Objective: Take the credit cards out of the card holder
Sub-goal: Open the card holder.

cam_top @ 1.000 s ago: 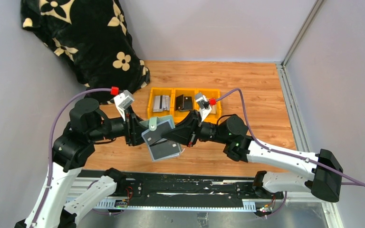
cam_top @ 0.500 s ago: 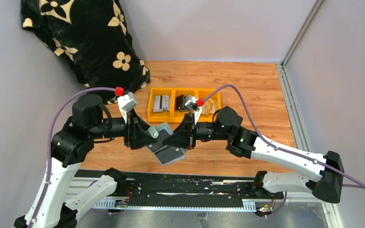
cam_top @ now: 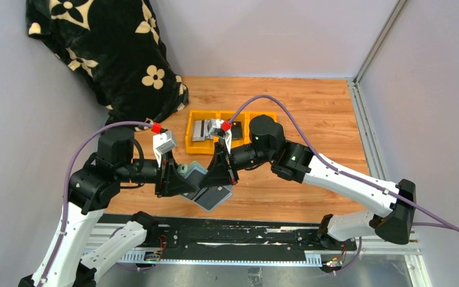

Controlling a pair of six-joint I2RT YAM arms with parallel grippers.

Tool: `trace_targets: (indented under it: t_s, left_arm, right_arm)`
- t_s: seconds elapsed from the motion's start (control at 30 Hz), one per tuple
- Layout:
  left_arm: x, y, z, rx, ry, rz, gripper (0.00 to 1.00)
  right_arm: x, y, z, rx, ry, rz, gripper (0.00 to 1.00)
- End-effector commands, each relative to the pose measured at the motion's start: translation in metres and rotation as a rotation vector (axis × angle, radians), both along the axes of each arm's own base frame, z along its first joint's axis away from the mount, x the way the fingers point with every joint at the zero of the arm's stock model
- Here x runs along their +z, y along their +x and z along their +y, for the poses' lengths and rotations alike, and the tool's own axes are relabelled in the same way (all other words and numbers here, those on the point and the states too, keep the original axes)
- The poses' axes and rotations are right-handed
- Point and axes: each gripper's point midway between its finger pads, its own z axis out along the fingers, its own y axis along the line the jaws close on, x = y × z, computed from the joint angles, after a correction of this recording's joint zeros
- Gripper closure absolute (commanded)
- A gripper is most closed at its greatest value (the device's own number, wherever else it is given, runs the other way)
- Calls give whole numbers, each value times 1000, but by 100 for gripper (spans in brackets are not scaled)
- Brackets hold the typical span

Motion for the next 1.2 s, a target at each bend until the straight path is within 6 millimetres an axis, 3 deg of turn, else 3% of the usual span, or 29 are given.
trace_targets:
  t_s: [0.0,0.17,0.27,0.33,0.5,0.57,0.7,0.93,1.17]
  left_arm:
    - [9,-8,-2,-39,-31,14,75]
    - [5,-3,0,-13,-13,-7,95]
    - [3,4,1,18,6,-17,100]
    - [0,17,2,78,26,-31,100]
    - [-7,57,8,277,49,-63,100]
    - [-8,73,11,369,44,-57,100]
    - [-4,86,8,424,4,-38,100]
    - [4,88,-1,411,-40,10,100]
    - [17,76,-10,348,-97,62,100]
  right_arm:
    - [8,-14,-8,125,-2,-24,100]
    - [10,-16,-7,173,-7,-24,97]
    - [9,-8,-8,154,-14,-12,70]
    - [9,13,-9,60,-11,-3,53]
    - [35,86,-39,-345,107,21,40]
    - [46,98,-55,-455,164,31,38]
    - [55,85,-64,-449,260,131,38]
    - [27,69,-42,-325,291,335,50]
    - [20,66,-20,-213,313,411,55]
